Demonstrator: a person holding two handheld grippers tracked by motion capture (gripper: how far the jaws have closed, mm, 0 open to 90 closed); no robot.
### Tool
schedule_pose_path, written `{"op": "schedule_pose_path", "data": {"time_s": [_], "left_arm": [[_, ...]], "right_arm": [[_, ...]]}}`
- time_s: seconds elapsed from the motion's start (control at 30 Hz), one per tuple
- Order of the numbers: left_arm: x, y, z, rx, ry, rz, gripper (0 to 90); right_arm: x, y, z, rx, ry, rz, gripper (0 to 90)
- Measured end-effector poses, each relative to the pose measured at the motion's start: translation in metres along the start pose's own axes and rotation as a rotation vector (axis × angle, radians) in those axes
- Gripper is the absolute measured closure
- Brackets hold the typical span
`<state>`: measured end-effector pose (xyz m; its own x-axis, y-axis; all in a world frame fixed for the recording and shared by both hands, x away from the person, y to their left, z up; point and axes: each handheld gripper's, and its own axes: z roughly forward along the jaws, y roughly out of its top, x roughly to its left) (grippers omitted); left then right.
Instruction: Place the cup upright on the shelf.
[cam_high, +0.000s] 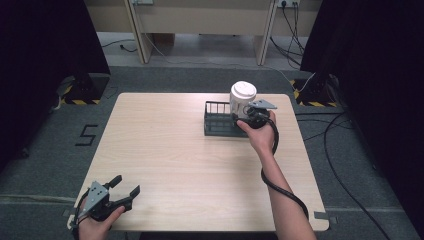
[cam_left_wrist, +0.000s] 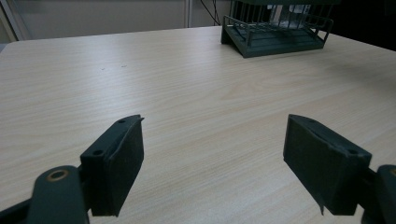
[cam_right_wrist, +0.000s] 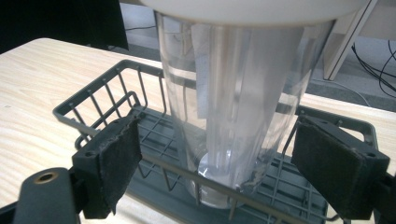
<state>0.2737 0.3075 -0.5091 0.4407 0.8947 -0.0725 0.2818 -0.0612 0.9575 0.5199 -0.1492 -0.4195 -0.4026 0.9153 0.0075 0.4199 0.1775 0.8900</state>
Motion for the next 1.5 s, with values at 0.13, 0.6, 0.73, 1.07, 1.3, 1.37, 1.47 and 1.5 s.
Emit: {"op": "schedule_pose_path", "data": {"time_s": [0.13,0.6,0.73,1.07,1.3,1.37,1.47,1.5], "left_arm": [[0.0,0.0,0.0,0.0,0.0,-0.001,19.8],[0.0,0.0,0.0,0.001,0.004,-0.001,19.8],[0.0,0.0,0.0,0.001,0.004,-0.001,19.8],[0.0,0.0,0.0,0.002,0.006,-0.001,19.8],[0.0,0.0,0.0,0.003,0.009,-0.001,19.8],[0.0,0.0,0.0,0.003,0.009,0.0,19.8],[0.0,0.0,0.0,0.004,0.01,0.0,19.7],[0.0,0.0,0.0,0.003,0.01,0.0,19.8]], "right_arm": [[0.0,-0.005,-0.006,-0.008,0.004,0.003,17.2],[-0.005,-0.017,-0.029,-0.003,0.01,0.003,18.7],[-0.005,-0.021,-0.035,0.004,0.011,0.006,18.8],[-0.007,-0.032,-0.049,0.009,0.007,0.013,18.8],[-0.011,-0.038,-0.06,0.013,0.004,0.017,18.8],[-0.012,-0.041,-0.063,0.019,0.002,0.023,18.8],[-0.015,-0.046,-0.067,0.027,0.001,0.026,18.8],[-0.015,-0.047,-0.069,0.031,-0.002,0.03,18.8]]}}
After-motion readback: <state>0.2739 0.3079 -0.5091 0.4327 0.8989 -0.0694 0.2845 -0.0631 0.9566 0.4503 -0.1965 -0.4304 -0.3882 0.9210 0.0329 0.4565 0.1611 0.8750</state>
